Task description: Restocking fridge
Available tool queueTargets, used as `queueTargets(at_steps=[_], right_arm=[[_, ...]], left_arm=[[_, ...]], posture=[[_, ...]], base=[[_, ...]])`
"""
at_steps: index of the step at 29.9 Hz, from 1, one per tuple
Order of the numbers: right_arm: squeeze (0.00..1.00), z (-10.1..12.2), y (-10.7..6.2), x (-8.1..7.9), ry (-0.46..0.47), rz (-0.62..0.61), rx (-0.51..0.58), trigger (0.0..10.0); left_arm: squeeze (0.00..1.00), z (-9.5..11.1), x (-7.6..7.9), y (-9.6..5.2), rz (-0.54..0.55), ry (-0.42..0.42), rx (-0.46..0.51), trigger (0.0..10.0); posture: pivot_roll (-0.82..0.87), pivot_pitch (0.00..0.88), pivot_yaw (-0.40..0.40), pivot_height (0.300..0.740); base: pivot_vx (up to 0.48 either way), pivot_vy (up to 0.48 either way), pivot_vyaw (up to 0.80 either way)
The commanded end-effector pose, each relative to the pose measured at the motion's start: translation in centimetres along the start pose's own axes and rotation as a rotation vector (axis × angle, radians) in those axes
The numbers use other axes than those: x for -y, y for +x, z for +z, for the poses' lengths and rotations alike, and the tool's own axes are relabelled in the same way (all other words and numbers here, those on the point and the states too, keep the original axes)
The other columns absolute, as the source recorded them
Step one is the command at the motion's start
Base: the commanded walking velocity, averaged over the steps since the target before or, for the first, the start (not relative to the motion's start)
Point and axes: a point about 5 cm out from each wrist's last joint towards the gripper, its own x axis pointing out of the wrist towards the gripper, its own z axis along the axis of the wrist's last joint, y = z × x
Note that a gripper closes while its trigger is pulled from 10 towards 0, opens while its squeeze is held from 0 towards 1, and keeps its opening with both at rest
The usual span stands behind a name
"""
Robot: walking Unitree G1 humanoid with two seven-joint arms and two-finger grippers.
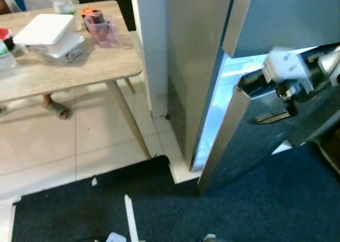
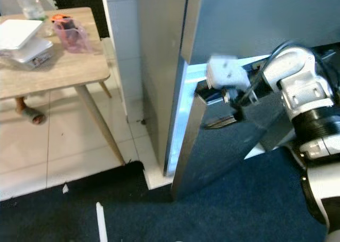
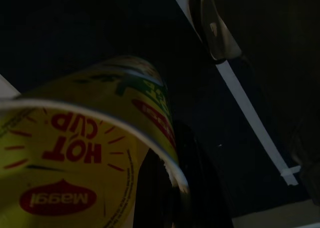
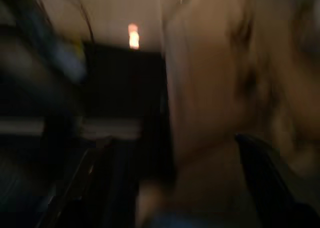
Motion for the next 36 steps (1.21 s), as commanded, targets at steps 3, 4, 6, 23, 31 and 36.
queueTargets(at_steps=[3,4,6,23,31,36], right_arm=[[0.00,0.1,0.1,1.3,-0.023,-0.074,0.054,10.0],[0.00,0.1,0.1,1.3,-0.023,-0.074,0.054,10.0],[0.00,-1.4,0.7,1.7,-0.003,-0.098,-0.013,10.0],[0.00,-4.9,-0.2,3.2,0.109,-0.402,-0.340,0.0],[0.00,-7.7,-1.2,3.1,0.158,-0.498,-0.613,0.0],[0.00,-10.4,-2.7,1.3,0.198,-0.448,-0.872,0.0]], left_arm=[[0.00,0.1,1.2,0.1,-0.046,-0.004,0.012,10.0],[0.00,0.1,1.2,0.1,-0.046,-0.004,0.012,10.0],[0.00,0.3,1.2,0.1,-0.044,0.002,0.017,10.0],[0.00,0.1,-2.7,-0.3,0.114,0.101,-0.006,10.0],[0.00,0.6,-3.8,-0.4,0.199,0.136,-0.002,10.0],[0.00,0.6,-3.9,-0.4,0.210,0.149,-0.003,10.0]], posture=[[-0.08,0.127,-0.082,0.740],[-0.08,0.127,-0.082,0.740],[-0.08,0.129,-0.082,0.740],[-0.08,0.135,-0.082,0.740],[-0.09,0.135,-0.087,0.740],[-0.09,0.136,-0.093,0.740]], base=[[0.000,0.000,0.00],[0.000,0.000,0.00],[0.000,0.000,0.00],[0.000,0.000,0.00],[0.000,0.000,0.00],[0.000,0.000,0.00]])
